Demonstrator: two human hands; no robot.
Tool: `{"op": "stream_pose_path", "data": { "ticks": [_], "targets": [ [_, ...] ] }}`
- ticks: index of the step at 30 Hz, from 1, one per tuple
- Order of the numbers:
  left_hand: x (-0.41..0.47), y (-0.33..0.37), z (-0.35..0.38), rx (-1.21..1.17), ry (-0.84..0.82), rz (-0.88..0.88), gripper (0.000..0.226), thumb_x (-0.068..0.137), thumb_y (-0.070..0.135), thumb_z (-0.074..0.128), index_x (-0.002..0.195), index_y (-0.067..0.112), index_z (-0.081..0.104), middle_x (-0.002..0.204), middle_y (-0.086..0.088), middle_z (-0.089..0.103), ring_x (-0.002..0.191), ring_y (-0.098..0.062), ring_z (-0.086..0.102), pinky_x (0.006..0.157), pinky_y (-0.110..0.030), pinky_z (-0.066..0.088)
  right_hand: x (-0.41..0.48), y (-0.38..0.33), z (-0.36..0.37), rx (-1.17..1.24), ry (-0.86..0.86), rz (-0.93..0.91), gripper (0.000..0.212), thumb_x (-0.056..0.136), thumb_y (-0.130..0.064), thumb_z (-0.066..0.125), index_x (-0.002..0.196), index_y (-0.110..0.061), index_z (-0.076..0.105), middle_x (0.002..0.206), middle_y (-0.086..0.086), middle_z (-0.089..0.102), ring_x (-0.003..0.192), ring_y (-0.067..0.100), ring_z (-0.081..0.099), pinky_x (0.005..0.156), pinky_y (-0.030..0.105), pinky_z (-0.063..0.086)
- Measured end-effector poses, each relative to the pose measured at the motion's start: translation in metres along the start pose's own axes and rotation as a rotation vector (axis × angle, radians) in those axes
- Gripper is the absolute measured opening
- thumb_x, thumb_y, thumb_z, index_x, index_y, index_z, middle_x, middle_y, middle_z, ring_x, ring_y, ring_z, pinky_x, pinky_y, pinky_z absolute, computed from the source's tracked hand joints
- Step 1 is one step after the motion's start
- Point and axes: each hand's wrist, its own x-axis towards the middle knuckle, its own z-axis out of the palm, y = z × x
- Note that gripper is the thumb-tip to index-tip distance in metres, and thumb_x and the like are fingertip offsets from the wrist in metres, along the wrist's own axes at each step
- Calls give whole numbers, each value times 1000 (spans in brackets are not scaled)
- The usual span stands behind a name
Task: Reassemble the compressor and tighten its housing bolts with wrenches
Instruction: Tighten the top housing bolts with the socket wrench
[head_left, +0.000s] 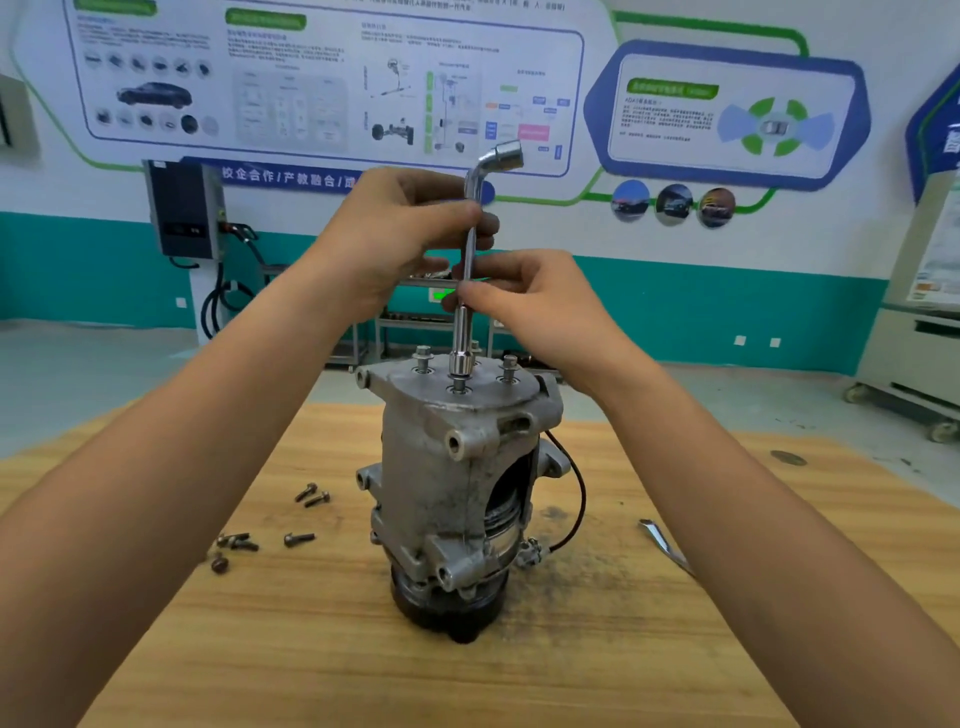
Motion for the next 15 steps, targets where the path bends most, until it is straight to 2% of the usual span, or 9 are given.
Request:
{"op": "stream_pose_path", "data": {
  "ticks": [2,4,5,7,9,11,12,13,15],
  "targets": [
    [-3,2,3,211,-4,30,9,91,17,56,85,22,61,77,9,68,84,-14,66,87,-35,51,0,0,3,-44,70,-16,13,85,-15,67,81,-27,64,78,-8,70,83,5,67,83,27,54],
    [-6,5,8,432,56,125,5,86,22,63,87,26,60,77,9,63,82,-11,62,83,-24,49,-1,-1,6,-108,159,-49,6,81,-17,72,80,-20,66,76,-3,69,77,7,66,77,25,54],
    [-7,6,8,436,75,141,8,83,20,66,87,24,61,78,8,63,82,-12,63,83,-24,51,-1,-2,7,-137,199,-74,8,80,-19,73,78,-18,65,71,-5,66,71,4,63,71,20,51],
    [-11,7,9,343,89,119,10,81,13,70,87,17,64,80,0,66,85,-19,67,86,-33,54,-3,-4,8,-193,227,-88,10,80,-23,72,78,-15,66,67,-8,62,64,1,56,57,12,43],
    [-14,6,7,308,112,117,17,79,11,72,95,11,65,81,-5,66,82,-22,68,82,-34,56,-6,-5,5,-175,139,-38,10,86,-25,65,82,-16,69,72,-9,64,70,-2,56,52,6,39],
    [-15,4,6,200,127,82,32,81,6,70,111,3,61,82,-6,66,74,-15,69,76,-28,57,-10,-5,3,-116,28,6,14,90,-19,58,80,-25,66,77,-15,64,76,-6,56,56,-1,38],
    [-16,4,6,118,126,59,35,82,3,67,115,-1,58,83,-7,67,71,-12,69,73,-25,57,-11,-5,3,-84,2,14,16,90,-15,57,83,-27,66,79,-15,65,78,-7,57,63,-2,41],
    [-16,3,7,42,117,33,32,83,0,65,114,-2,57,84,-8,67,68,-11,69,70,-24,56,-12,-1,4,-68,11,12,16,89,-12,58,89,-25,68,82,-13,66,82,-4,60,72,3,45],
    [-17,4,10,-1,82,9,14,85,0,62,97,7,61,82,-5,67,69,-9,68,69,-22,55,-12,2,7,-70,87,16,17,87,-11,63,101,-16,70,85,-8,67,88,6,65,86,22,51]
  ]
}}
